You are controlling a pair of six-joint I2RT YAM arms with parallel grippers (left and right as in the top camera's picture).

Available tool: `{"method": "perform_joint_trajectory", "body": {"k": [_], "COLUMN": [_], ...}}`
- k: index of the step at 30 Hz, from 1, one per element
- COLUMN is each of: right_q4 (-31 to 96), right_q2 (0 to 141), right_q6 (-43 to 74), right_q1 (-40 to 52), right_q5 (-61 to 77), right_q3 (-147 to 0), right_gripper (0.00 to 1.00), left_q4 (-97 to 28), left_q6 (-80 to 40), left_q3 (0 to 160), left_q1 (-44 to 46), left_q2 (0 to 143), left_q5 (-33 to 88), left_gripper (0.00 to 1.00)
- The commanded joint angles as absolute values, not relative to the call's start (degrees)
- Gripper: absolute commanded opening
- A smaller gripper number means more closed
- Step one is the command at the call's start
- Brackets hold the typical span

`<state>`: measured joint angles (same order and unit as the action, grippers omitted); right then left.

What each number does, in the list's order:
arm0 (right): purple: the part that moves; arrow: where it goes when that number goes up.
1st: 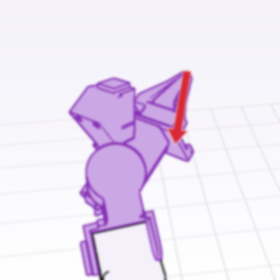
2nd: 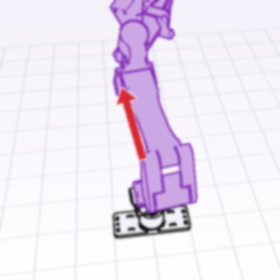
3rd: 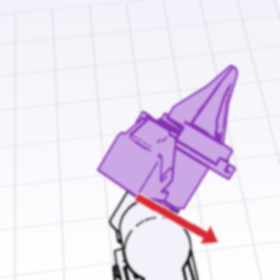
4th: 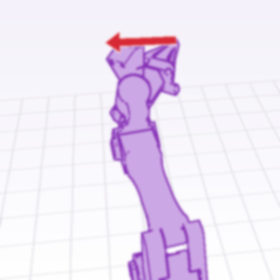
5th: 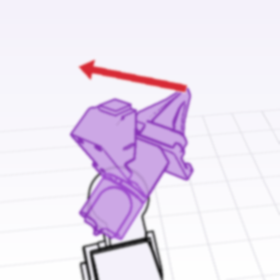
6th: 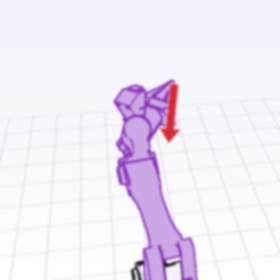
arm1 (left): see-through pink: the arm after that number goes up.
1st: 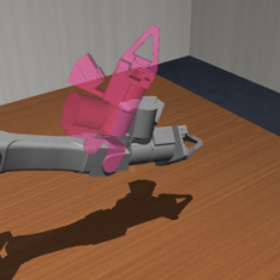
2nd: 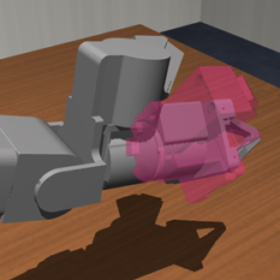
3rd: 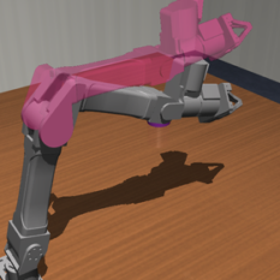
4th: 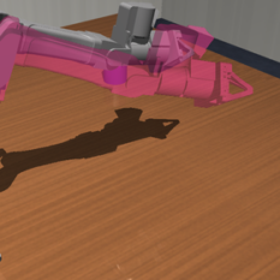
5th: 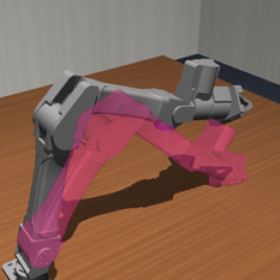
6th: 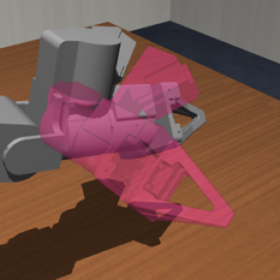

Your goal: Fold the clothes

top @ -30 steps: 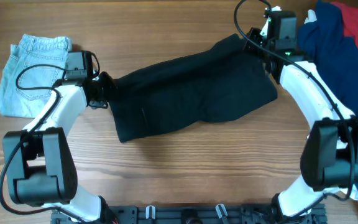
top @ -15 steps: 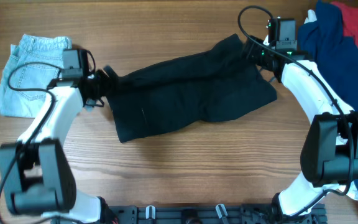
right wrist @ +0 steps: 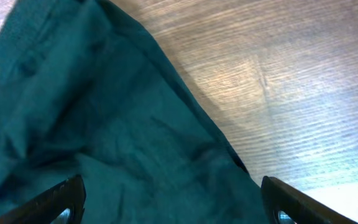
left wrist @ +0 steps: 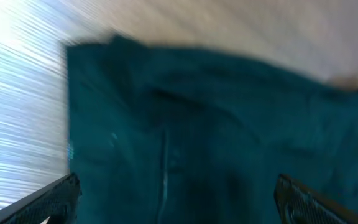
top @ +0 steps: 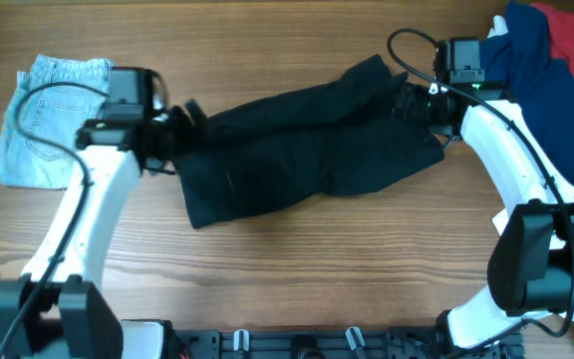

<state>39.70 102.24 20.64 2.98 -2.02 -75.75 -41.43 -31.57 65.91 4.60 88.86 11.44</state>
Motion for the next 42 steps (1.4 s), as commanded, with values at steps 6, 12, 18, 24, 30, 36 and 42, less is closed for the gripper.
{"method": "perform_joint_trajectory", "body": {"k": [6, 12, 18, 24, 30, 36, 42], "right_q4": [40.8, 43.9, 44.3, 41.5, 39.0, 40.8, 51.3], "right_q2": [107.2, 110.0, 112.0, 113.3, 116.3, 117.1, 116.3], "right_q6": [19.2, 21.2, 19.1, 17.4, 12.4, 12.6, 21.5], "right_q1": [2.6, 1.0, 0.7, 0.7, 0.7, 0.7, 0.7], "right_q5": [-1.5, -1.8, -0.6, -2.3, 5.4, 4.3, -5.3], "right_q3": [-75.6, -75.6, -75.6, -75.6, -75.6, -75.6, -75.6], "right_gripper": [0.85, 0.88, 0.9, 0.92, 0.89, 0.25, 0.04], "left_q4": [-39.2, -40.4, -41.6, -43.3, -46.3, -46.3, -42.1], "left_q6": [-30.3, -30.3, -30.3, -30.2, -30.2, -30.2, -28.7], "left_q3": [65.5, 65.5, 65.5, 65.5, 65.5, 65.5, 65.5], "left_q1": [11.9, 12.9, 12.9, 12.9, 12.9, 12.8, 11.1], "left_q2": [100.6, 108.0, 109.8, 109.8, 109.8, 109.8, 109.8], "left_q5": [10.9, 11.1, 11.1, 10.8, 8.5, 4.4, 0.5], "left_gripper": [0.97, 0.97, 0.98, 0.99, 1.0, 1.0, 1.0]}}
